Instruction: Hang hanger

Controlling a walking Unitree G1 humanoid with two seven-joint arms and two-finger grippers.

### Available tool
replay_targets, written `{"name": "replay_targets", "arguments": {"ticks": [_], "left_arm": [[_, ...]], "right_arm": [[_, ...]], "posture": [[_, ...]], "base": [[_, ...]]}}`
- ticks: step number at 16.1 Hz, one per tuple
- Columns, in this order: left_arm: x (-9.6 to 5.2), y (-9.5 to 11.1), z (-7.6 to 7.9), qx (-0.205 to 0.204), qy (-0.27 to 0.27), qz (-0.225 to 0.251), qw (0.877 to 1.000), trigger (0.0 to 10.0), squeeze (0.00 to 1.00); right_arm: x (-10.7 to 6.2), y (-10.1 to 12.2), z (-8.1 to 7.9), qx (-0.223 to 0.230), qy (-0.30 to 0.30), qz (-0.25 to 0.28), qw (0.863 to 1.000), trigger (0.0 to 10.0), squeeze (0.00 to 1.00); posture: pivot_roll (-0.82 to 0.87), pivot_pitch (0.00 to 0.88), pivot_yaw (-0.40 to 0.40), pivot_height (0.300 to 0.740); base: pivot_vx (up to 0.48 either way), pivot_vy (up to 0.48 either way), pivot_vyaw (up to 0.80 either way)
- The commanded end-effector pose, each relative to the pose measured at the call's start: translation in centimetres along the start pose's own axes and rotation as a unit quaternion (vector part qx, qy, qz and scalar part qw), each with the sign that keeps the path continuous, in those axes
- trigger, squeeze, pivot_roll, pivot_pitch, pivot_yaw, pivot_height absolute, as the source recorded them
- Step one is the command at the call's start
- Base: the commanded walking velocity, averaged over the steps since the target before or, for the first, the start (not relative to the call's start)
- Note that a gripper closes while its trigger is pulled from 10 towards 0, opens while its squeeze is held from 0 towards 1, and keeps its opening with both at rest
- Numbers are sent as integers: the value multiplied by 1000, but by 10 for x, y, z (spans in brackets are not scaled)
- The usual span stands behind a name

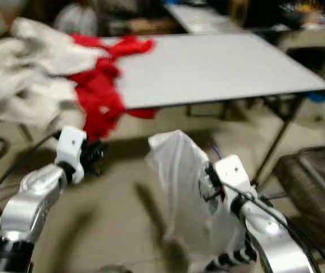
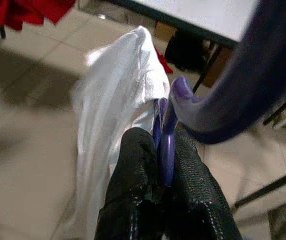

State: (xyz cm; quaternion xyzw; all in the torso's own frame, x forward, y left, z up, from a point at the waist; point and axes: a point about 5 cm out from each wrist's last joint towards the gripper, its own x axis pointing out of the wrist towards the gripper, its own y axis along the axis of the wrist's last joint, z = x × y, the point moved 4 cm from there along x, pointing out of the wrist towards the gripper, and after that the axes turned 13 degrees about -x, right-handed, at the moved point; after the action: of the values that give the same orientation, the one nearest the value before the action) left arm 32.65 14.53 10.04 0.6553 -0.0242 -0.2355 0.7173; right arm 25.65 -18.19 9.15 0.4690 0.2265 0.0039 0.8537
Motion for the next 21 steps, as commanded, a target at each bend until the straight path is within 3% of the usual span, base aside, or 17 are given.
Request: {"name": "replay_targets", "arguments": {"ticks": [1, 4, 7, 10, 12, 14, 16, 17, 18, 20, 21], "left_arm": [[2, -2, -2, 8, 8, -11, 1000, 10000, 0], [4, -6, 3, 35, -21, -19, 999, 10000, 0], [2, -11, -6, 11, 1, -20, 1000, 10000, 0], [4, -17, -11, 23, 32, -18, 999, 10000, 0], [6, -10, -10, 0, 46, 6, 999, 10000, 0], [0, -5, -21, -11, 67, 53, 996, 10000, 0], [0, -11, -20, -25, 55, 49, 997, 10000, 0], [-1, -7, -20, -22, 58, 52, 997, 10000, 43], [0, -2, -22, 2, 57, 34, 998, 10000, 176], [1, 7, -32, 22, 69, 45, 996, 10000, 235], [1, 6, -40, 2, 92, 31, 995, 10000, 455]], "right_arm": [[3, 4, 9, 19, -23, 13, 999, 10000, 0], [9, 4, 6, 27, -10, 22, 999, 10000, 0], [12, 5, 4, 32, 16, 30, 999, 10000, 0], [21, -4, 18, 54, -4, 25, 998, 10000, 0], [22, -5, 17, 59, 9, 31, 998, 10000, 0], [20, -13, 9, 77, 10, 24, 997, 10000, 0], [21, -20, 7, 109, -4, 21, 994, 10000, 0], [21, -18, 7, 111, -5, 27, 993, 10000, 0], [20, -15, 8, 98, -6, 32, 995, 10000, 0], [20, -16, 12, 100, -15, 31, 994, 10000, 0], [19, -14, 14, 102, -18, 35, 994, 10000, 0]], "posture": [[-33, 0, 50, 740], [-29, 0, 47, 740], [-20, 0, 27, 740], [-8, 0, 24, 740], [-6, 0, 32, 740], [-5, 0, 5, 740], [8, 0, 19, 740], [-8, 0, 44, 740], [-14, 0, 37, 740], [-7, 0, 28, 740], [-6, 0, 23, 740]], "base": [[0, 0, 800], [0, 0, 800], [0, 0, 800], [0, 0, 800], [0, 0, 800], [0, 0, 800], [0, 0, 800], [0, 0, 800], [0, 0, 800], [0, 0, 800], [0, 0, 800]]}}
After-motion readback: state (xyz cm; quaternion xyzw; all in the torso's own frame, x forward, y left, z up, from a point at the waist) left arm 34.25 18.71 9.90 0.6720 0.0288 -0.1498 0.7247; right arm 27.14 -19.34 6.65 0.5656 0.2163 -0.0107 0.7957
